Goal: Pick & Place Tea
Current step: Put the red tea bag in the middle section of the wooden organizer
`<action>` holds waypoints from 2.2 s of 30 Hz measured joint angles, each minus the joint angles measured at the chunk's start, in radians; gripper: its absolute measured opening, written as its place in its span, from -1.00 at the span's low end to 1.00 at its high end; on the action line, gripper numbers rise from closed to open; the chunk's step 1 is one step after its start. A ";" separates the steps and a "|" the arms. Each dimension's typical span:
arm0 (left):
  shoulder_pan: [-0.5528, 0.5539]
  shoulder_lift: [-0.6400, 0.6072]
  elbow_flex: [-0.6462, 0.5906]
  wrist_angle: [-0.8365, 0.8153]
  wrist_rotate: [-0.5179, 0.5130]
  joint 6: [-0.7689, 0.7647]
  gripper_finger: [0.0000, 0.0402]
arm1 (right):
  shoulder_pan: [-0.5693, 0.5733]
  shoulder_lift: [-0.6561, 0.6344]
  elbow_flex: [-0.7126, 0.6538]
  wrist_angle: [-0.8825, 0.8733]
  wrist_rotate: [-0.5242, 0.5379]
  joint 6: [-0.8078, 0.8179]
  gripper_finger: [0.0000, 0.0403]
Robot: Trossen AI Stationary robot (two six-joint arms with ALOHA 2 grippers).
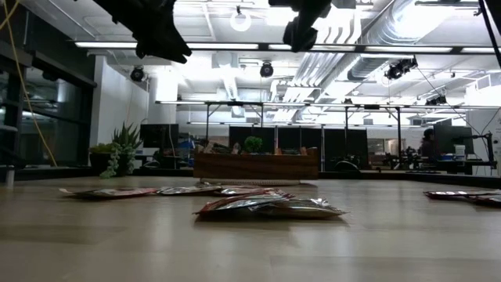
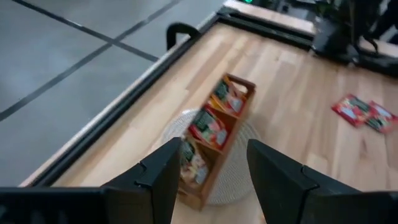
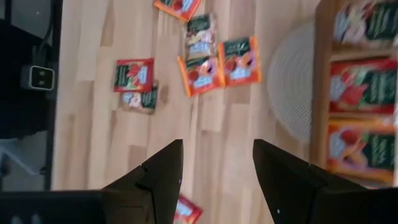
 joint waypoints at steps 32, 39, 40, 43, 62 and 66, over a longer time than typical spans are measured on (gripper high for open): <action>-0.219 0.002 -0.079 0.171 0.053 -0.112 -0.10 | 0.387 -0.650 -1.146 0.659 0.322 1.165 -0.05; -0.219 0.044 -0.080 0.243 0.056 -0.194 -0.10 | 0.467 -0.726 -1.271 0.601 0.364 1.529 -0.05; -0.219 0.045 -0.080 0.250 0.054 -0.197 -0.10 | 0.480 -0.739 -1.288 0.603 0.377 1.574 -0.05; -0.218 0.057 -0.078 0.249 0.040 -0.203 -0.10 | 0.519 -0.772 -1.328 0.606 0.423 1.673 -0.05; -0.216 0.062 -0.078 0.240 0.023 -0.060 -0.10 | 0.694 -0.817 -1.375 0.574 0.427 2.151 -0.05; -0.216 0.062 -0.078 0.240 0.019 -0.039 -0.10 | 0.694 -0.776 -1.375 0.571 0.387 2.196 -0.05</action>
